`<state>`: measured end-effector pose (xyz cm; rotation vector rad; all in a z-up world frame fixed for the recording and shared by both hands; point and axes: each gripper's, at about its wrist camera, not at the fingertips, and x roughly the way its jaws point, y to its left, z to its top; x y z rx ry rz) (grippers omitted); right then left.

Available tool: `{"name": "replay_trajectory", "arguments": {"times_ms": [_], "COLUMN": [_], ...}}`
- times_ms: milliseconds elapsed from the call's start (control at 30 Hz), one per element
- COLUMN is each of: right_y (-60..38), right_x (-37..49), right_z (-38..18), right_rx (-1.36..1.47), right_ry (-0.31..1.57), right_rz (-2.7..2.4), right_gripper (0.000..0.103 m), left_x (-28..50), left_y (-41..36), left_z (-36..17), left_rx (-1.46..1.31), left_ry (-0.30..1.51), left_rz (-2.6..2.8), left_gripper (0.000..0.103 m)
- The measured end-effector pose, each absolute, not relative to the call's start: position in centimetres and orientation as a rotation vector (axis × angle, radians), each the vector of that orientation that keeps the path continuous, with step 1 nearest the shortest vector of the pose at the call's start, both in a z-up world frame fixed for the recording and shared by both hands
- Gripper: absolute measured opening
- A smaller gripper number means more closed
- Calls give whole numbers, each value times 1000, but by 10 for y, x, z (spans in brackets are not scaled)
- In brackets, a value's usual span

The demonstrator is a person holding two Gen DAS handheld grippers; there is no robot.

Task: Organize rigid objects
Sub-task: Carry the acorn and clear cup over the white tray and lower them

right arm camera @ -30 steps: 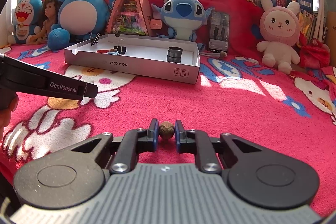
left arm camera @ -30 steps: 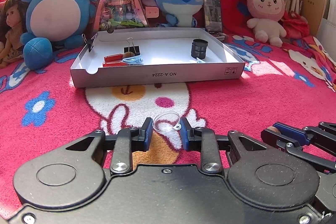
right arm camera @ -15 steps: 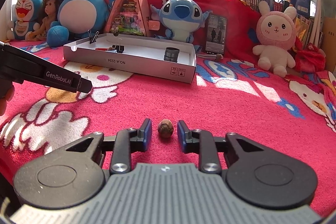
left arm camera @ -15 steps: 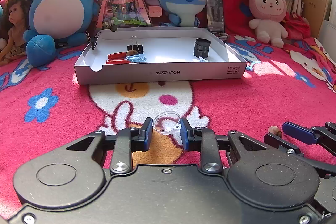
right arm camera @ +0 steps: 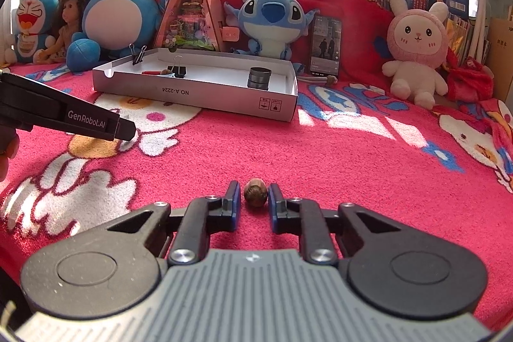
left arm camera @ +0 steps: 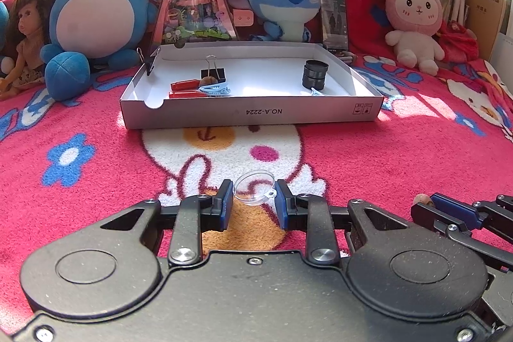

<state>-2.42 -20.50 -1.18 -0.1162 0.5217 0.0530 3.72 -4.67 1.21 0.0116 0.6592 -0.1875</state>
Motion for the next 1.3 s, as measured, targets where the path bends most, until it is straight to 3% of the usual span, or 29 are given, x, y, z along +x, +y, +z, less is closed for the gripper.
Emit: {"name": "replay_trajectory", "arguments": {"times_ms": [667,967,1300], "right_y": [-201,-209,-220], "right_x": [47,103,163], "right_z": [26,48,47], "right_rx": [-17,57,135], "right_ry": [515,608,715], "right_rz": [116,144,130], "right_gripper": [20,20,20], "left_x": [86,147,190], "left_y": [-19,-4,3], "left_z": [44,63,48], "left_rx": [-21,-44,-55], "left_ry": [622,656,732], "left_rz": [-122,-90,-57], "left_gripper": [26,26,26]}}
